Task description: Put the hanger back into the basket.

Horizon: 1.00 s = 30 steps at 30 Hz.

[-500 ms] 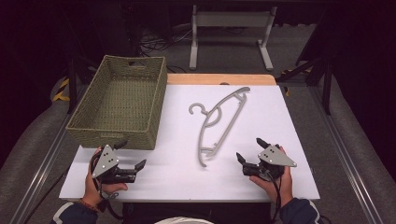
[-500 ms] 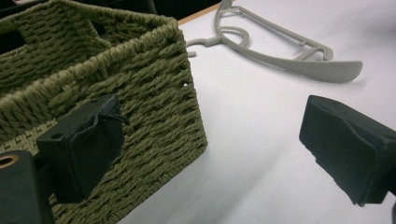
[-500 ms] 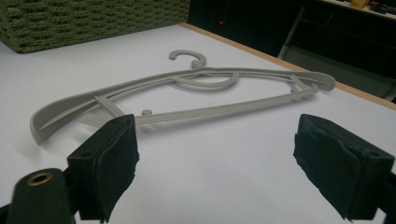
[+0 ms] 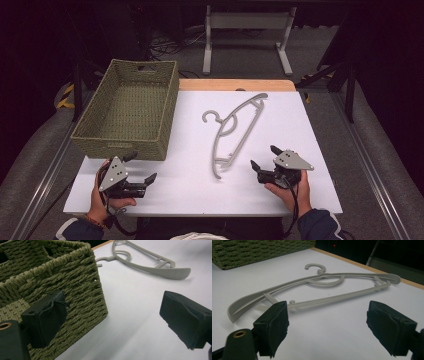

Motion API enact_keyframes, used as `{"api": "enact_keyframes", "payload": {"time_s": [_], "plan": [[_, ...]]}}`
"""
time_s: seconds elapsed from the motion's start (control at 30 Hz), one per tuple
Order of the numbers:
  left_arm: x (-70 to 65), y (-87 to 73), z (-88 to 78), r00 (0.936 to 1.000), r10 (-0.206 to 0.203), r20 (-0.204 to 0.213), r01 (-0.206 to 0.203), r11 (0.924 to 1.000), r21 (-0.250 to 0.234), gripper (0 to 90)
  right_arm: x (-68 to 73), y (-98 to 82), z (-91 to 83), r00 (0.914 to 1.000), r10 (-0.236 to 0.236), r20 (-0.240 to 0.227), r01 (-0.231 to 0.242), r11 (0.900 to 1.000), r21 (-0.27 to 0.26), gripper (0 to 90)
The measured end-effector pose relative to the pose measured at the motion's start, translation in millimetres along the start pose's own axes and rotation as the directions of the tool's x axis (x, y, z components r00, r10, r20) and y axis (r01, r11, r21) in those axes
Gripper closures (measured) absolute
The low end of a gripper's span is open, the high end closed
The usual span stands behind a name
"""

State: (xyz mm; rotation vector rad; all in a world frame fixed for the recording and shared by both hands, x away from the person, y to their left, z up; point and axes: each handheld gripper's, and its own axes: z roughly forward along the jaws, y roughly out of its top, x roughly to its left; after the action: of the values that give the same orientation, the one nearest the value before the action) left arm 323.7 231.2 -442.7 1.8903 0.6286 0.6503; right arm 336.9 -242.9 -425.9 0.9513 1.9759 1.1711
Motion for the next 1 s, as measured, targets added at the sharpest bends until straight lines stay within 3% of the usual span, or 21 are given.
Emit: {"api": "enact_keyframes", "payload": {"time_s": [0.1,0.17,0.33,0.4,0.5,0.57,0.7,0.73,0.93,1.0], "plan": [[1.5,-0.6,1.2,1.0,-0.006,0.003,0.006,1.0,0.007,7.7,3.2,10.5,4.8,0.9999,-0.005,-0.016,0.005,1.0,0.017,27.6],[1.6,-0.5,1.6,1.0,-0.004,0.005,0.004,1.0,0.009,7.7,5.0,14.3,6.1,0.9998,-0.017,-0.009,0.017,0.999,0.031,28.2],[0.5,-0.7,4.4,0.9998,0.005,0.018,-0.005,0.9997,0.022,7.6,11.0,33.6,24.2,0.9991,0.01,-0.041,-0.005,0.991,0.135,27.5],[0.6,-1.2,4.8,0.9995,0.006,0.032,-0.007,0.9996,0.026,7.5,13.9,44.9,41.8,0.9956,0.025,-0.091,-0.006,0.979,0.201,26.1],[0.6,-1.4,4.7,0.9993,0.004,0.038,-0.005,0.9996,0.028,7.5,16.1,51.4,53.4,0.994,0.024,-0.107,0.001,0.974,0.227,26.1],[0.3,-1.5,5.6,0.999,-0.003,0.045,0.002,0.9996,0.028,7.5,16.2,58.4,66.3,0.9899,0.049,-0.133,-0.014,0.966,0.257,26.2],[-0.3,-1.7,7.3,0.9987,0.002,0.05,-0.004,0.999,0.045,7.5,15.9,67.4,83.4,0.9892,0.077,-0.125,-0.038,0.958,0.284,27.5],[-0.5,-1.9,7.4,0.9987,0.0,0.052,-0.003,0.999,0.046,7.5,16.9,74.3,96.7,0.986,0.091,-0.139,-0.042,0.946,0.321,27.5],[-0.1,-3.0,7.1,0.9988,-0.004,0.048,0.001,0.9986,0.053,7.5,19.1,82.4,123.3,0.9867,0.106,-0.124,-0.053,0.927,0.37,29.1],[-0.4,-3.1,7.3,0.9986,0.002,0.052,-0.005,0.9981,0.062,7.6,18.7,82.5,135.2,0.9865,0.119,-0.112,-0.066,0.917,0.394,29.7]]}}
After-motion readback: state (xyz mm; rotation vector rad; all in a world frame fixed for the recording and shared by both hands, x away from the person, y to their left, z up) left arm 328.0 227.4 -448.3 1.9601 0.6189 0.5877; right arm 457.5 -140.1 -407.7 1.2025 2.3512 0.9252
